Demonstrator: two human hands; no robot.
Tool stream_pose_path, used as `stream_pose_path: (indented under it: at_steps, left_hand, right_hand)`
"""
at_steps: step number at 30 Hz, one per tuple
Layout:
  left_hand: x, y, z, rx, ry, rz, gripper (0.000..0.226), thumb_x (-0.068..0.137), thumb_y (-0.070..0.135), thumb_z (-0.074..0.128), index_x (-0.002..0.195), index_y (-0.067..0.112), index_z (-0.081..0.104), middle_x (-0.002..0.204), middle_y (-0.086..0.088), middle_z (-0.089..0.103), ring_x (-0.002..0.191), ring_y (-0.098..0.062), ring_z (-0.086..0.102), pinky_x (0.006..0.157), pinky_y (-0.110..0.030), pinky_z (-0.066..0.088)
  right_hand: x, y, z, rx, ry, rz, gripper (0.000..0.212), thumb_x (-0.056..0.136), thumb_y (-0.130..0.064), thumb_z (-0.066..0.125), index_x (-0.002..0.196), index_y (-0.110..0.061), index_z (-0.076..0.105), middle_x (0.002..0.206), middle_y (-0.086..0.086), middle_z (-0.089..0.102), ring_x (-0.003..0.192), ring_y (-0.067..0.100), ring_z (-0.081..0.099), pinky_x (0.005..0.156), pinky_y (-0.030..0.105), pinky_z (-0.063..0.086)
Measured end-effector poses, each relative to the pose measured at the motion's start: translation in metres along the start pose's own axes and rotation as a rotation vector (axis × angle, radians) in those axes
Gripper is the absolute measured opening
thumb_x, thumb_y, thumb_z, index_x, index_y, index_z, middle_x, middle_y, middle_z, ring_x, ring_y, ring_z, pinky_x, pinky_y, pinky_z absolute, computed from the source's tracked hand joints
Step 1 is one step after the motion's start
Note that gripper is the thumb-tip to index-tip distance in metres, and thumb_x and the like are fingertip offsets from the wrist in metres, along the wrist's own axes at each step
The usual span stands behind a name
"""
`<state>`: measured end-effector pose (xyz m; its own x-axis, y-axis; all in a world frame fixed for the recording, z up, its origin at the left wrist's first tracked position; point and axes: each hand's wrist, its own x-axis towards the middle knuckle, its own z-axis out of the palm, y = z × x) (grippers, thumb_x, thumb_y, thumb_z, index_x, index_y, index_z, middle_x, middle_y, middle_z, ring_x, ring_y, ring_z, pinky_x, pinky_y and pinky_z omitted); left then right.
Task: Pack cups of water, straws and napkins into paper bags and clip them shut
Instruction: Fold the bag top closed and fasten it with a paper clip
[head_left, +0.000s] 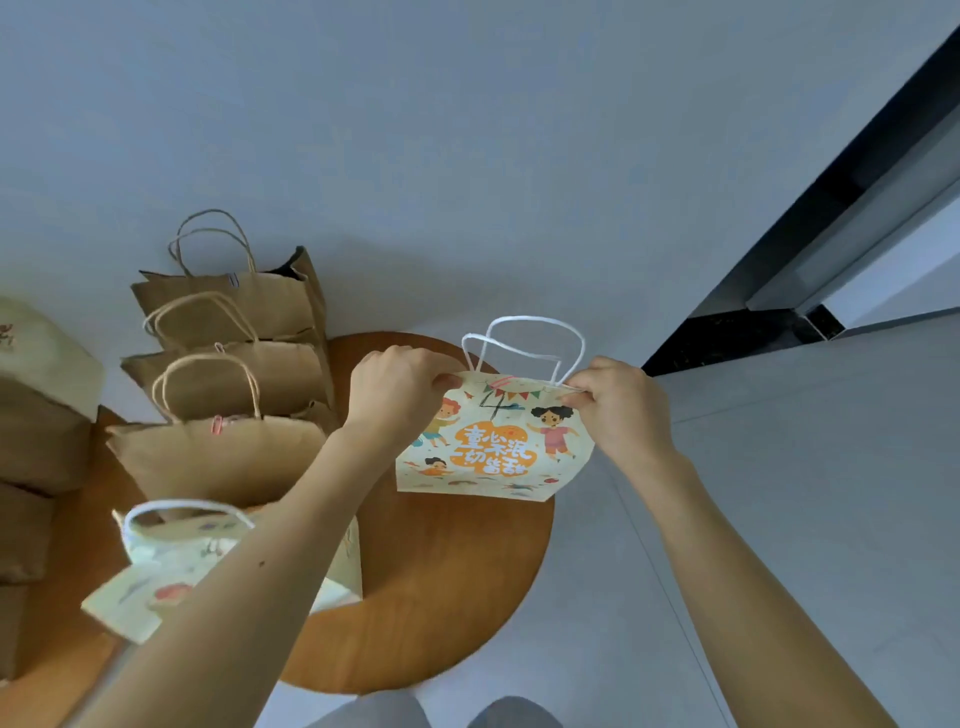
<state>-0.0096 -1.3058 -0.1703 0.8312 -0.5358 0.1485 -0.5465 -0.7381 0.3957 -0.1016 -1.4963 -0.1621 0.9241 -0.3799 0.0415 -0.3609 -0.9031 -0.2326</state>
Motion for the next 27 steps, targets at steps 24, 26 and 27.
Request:
stream_pose_path:
  at_steps: [24,26,27]
  left_hand:
    - [-0.295,-0.014,-0.014,-0.019,-0.135,-0.232,0.024,0.093,0.03,0.055,0.113,0.03,0.067,0.111,0.002,0.068,0.099,-0.021,0.061,0.073,-0.027,0.045]
    - [-0.297,-0.025,-0.019,-0.041,-0.112,-0.225,0.023,0.092,0.029,0.055,0.111,0.029,0.068,0.11,0.001,0.069,0.097,-0.022,0.062,0.073,-0.028,0.048]
    - [-0.294,-0.028,-0.022,-0.045,-0.105,-0.219,0.023,0.093,0.03,0.055,0.111,0.03,0.068,0.108,0.001,0.069,0.095,-0.022,0.062,0.072,-0.028,0.048]
  right_hand:
    - [-0.238,-0.05,0.055,0.017,-0.088,-0.216,0.014,0.086,-0.015,0.061,0.081,-0.019,0.074,0.078,-0.003,0.06,0.067,0.019,0.051,0.047,0.018,0.025]
    - [-0.238,-0.062,0.057,0.015,-0.076,-0.195,0.013,0.087,-0.017,0.062,0.086,-0.021,0.074,0.083,-0.004,0.063,0.07,0.02,0.053,0.048,0.018,0.026]
    - [-0.237,-0.065,0.055,0.018,-0.065,-0.183,0.013,0.087,-0.019,0.062,0.089,-0.022,0.074,0.085,-0.004,0.063,0.072,0.02,0.053,0.048,0.02,0.027]
